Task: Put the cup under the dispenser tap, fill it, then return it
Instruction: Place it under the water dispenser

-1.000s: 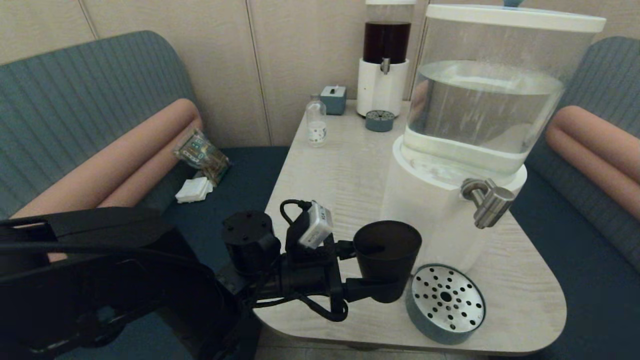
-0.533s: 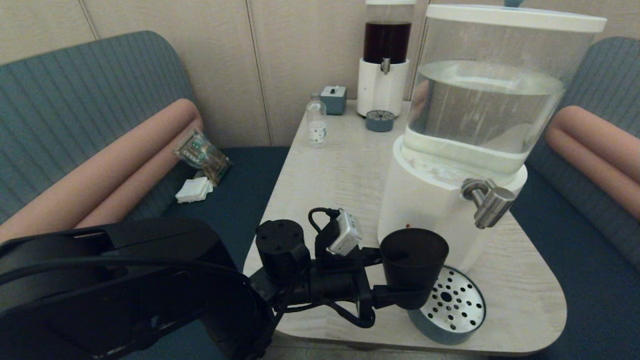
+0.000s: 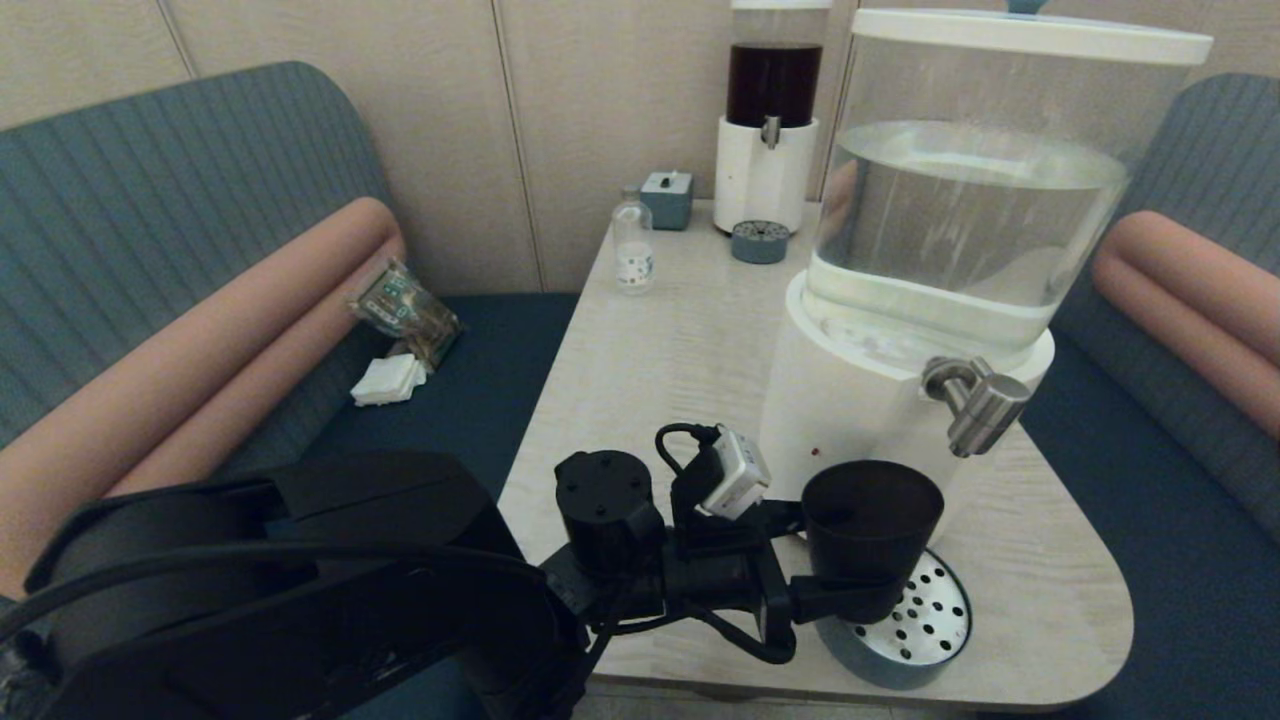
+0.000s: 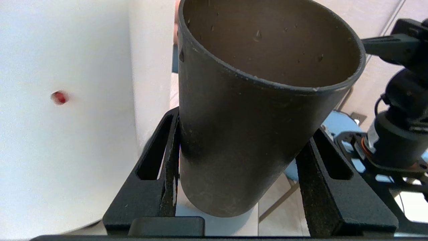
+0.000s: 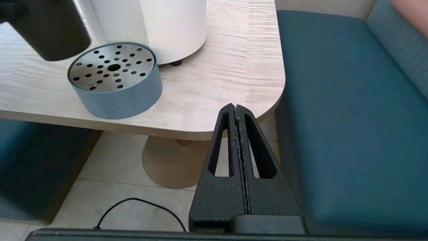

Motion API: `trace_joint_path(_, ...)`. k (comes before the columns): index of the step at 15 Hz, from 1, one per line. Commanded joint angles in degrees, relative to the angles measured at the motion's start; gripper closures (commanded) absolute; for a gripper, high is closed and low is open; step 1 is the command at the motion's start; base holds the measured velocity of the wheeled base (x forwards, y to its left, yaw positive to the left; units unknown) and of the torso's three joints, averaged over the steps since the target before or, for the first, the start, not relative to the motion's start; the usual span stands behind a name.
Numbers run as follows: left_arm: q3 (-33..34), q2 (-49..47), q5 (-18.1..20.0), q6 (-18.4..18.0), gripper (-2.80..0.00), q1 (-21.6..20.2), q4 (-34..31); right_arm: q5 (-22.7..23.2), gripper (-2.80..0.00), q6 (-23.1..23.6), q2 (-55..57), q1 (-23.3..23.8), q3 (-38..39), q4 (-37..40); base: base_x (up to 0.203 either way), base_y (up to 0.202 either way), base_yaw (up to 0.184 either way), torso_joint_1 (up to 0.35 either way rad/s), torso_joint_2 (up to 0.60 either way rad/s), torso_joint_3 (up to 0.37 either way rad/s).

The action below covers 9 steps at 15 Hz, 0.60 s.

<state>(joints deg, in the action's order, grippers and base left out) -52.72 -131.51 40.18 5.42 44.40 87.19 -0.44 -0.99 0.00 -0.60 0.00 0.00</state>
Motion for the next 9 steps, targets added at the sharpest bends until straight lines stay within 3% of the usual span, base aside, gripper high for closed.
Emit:
trace_joint_path(1,-1.2,-1.8,-0.3,0.2,0.00,0.5,0.5,0.0,0.00,0.0,-0.1,0.0,0.0,0.0,0.000,0.000,0.000,0.000,0.00,0.000)
trace_joint_path(9,-6.5,-5.7,-0.5,0.5,0.00,0.5,0.5,0.0,0.00,-0.1,-0.1,0.0,0.1,0.0,0.000,0.000,0.000,0.000,0.00,0.000)
